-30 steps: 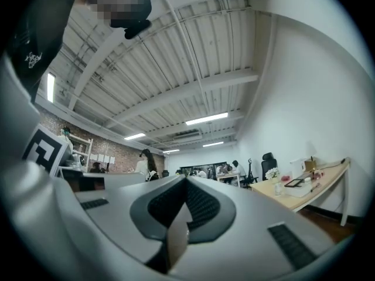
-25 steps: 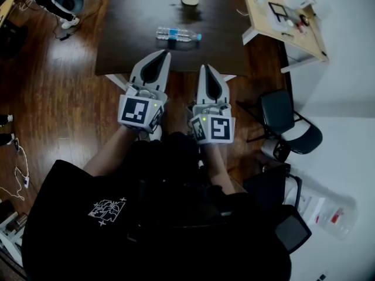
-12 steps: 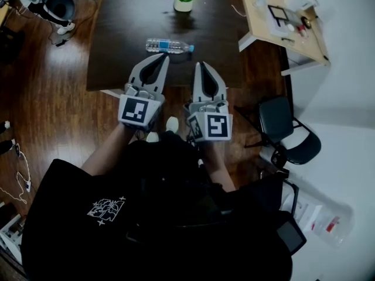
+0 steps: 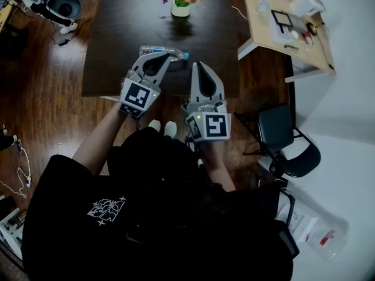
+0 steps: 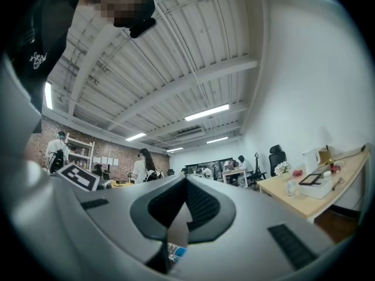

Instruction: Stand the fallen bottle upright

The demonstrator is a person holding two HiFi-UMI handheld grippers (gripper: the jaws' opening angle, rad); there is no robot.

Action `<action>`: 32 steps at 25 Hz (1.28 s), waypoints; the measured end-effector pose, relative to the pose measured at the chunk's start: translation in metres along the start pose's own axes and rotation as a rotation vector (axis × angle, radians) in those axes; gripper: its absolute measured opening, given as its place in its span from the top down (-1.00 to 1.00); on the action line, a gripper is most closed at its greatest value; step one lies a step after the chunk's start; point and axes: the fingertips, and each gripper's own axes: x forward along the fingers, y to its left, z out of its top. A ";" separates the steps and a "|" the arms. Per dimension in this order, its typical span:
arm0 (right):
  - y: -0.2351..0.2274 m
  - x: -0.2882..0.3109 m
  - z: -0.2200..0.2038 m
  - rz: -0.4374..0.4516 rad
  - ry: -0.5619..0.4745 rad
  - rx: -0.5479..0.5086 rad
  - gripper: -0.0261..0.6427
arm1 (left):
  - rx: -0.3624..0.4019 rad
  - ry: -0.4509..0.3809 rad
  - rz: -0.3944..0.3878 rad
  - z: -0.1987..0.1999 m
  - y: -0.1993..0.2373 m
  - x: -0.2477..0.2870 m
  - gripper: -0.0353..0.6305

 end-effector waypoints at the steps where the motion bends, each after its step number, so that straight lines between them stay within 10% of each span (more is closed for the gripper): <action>1: -0.002 0.002 0.000 -0.003 0.006 0.002 0.85 | 0.045 0.035 -0.039 -0.008 0.001 0.009 0.89; 13: -0.013 0.022 -0.004 -0.027 0.034 -0.043 0.85 | 0.489 0.438 -0.308 -0.135 -0.006 0.087 0.87; 15: -0.017 0.023 -0.007 -0.045 0.046 -0.041 0.85 | 0.550 0.528 -0.363 -0.161 -0.004 0.096 0.52; 23: -0.042 0.024 -0.011 -0.117 0.066 -0.051 0.85 | 0.483 0.751 -0.590 -0.199 -0.019 0.112 -0.20; 32: -0.056 0.034 -0.021 -0.139 0.093 -0.052 0.85 | 0.442 0.889 -0.687 -0.228 -0.023 0.129 -0.20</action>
